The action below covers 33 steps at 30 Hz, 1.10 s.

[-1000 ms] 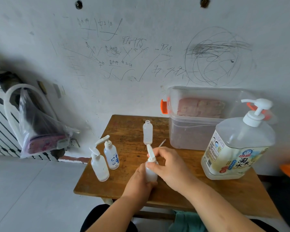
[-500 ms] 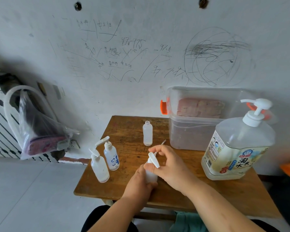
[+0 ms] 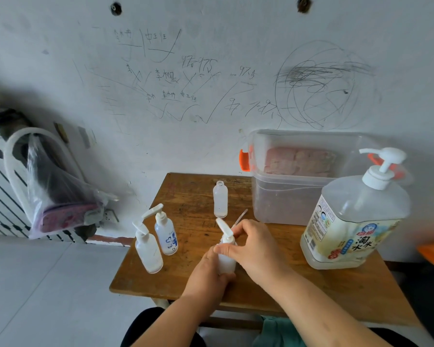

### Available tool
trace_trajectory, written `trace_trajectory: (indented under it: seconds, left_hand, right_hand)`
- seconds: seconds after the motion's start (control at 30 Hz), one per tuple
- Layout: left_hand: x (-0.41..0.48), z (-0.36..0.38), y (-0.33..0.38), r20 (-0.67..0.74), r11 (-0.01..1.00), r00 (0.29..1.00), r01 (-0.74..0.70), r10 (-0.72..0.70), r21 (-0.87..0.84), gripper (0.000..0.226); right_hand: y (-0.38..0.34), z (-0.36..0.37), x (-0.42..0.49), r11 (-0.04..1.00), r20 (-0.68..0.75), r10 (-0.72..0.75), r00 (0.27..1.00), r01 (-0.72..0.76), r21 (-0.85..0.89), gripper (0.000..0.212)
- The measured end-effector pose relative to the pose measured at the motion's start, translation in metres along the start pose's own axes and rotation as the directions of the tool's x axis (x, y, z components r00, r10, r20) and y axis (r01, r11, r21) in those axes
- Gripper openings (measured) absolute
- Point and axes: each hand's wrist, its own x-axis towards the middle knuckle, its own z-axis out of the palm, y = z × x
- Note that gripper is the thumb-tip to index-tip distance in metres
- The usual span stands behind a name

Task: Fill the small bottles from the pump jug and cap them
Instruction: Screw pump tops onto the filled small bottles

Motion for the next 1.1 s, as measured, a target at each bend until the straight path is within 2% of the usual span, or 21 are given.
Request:
trace_trajectory:
  seconds: [0.1, 0.17, 0.23, 0.3, 0.37, 0.47, 0.57, 0.63, 0.77, 0.9, 1.03, 1.1]
  left_hand:
    - [0.000, 0.000, 0.000, 0.005, 1.000, 1.000, 0.012, -0.012, -0.015, 0.065]
    - [0.000, 0.000, -0.001, 0.001, 1.000, 1.000, -0.002, 0.002, -0.019, 0.065]
    - [0.001, 0.000, -0.001, 0.002, 1.000, 1.000, -0.006, 0.006, -0.012, 0.065]
    - [0.001, 0.000, 0.000, 0.002, 1.000, 1.000, 0.016, -0.016, 0.011, 0.066]
    - [0.000, 0.000, 0.000, 0.004, 1.000, 1.000, 0.027, -0.027, 0.011, 0.066]
    - [0.001, -0.001, -0.001, 0.009, 1.000, 1.000, 0.006, -0.006, -0.012, 0.064]
    - [0.000, -0.001, 0.000, 0.024, 1.000, 1.000, 0.002, -0.003, 0.005, 0.068]
    - [0.001, -0.001, 0.000, 0.032, 1.000, 0.999, 0.024, -0.024, 0.014, 0.069]
    - [0.002, -0.003, 0.002, 0.040, 1.000, 0.999, 0.015, -0.015, -0.017, 0.072]
    - [0.001, -0.004, 0.006, 0.038, 0.988, 0.998, -0.049, 0.056, -0.149, 0.093]
    - [-0.001, -0.010, 0.013, -0.117, 0.963, 0.982, -0.170, 0.148, -0.211, 0.068]
    - [-0.002, -0.012, 0.015, -0.116, 0.963, 0.976, -0.203, 0.184, -0.176, 0.054]
  right_hand:
    - [0.003, 0.000, 0.000, 1.000, 0.062, -0.007, 0.998, 0.005, 0.023, 0.043]
    - [0.005, -0.003, -0.002, 0.996, 0.127, -0.067, 0.990, 0.058, 0.071, 0.042]
    - [0.006, -0.002, -0.003, 0.998, 0.073, -0.063, 0.995, 0.061, 0.026, 0.039]
    - [0.002, -0.001, -0.001, 0.999, 0.003, 0.013, 1.000, -0.012, -0.035, 0.050]
    - [0.001, -0.002, 0.000, 0.999, 0.045, 0.035, 0.998, -0.036, 0.007, 0.057]
    - [0.002, -0.005, -0.003, 0.989, 0.149, -0.027, 0.988, 0.005, 0.147, 0.046]
    - [0.001, -0.001, -0.002, 0.995, 0.029, 0.029, 0.999, -0.032, 0.092, 0.029]
    - [-0.002, 0.001, -0.001, 0.995, 0.013, 0.085, 0.996, -0.086, 0.047, 0.034]
    - [-0.002, -0.007, -0.005, 0.991, 0.123, 0.015, 0.992, -0.031, 0.129, 0.054]
    - [-0.001, -0.019, -0.008, 0.993, 0.197, -0.063, 0.978, 0.041, 0.114, 0.049]
    - [-0.009, -0.025, -0.002, 0.991, 0.229, -0.132, 0.964, 0.131, 0.019, 0.045]
    - [-0.014, -0.028, 0.003, 0.983, 0.235, -0.165, 0.958, 0.180, -0.044, 0.040]
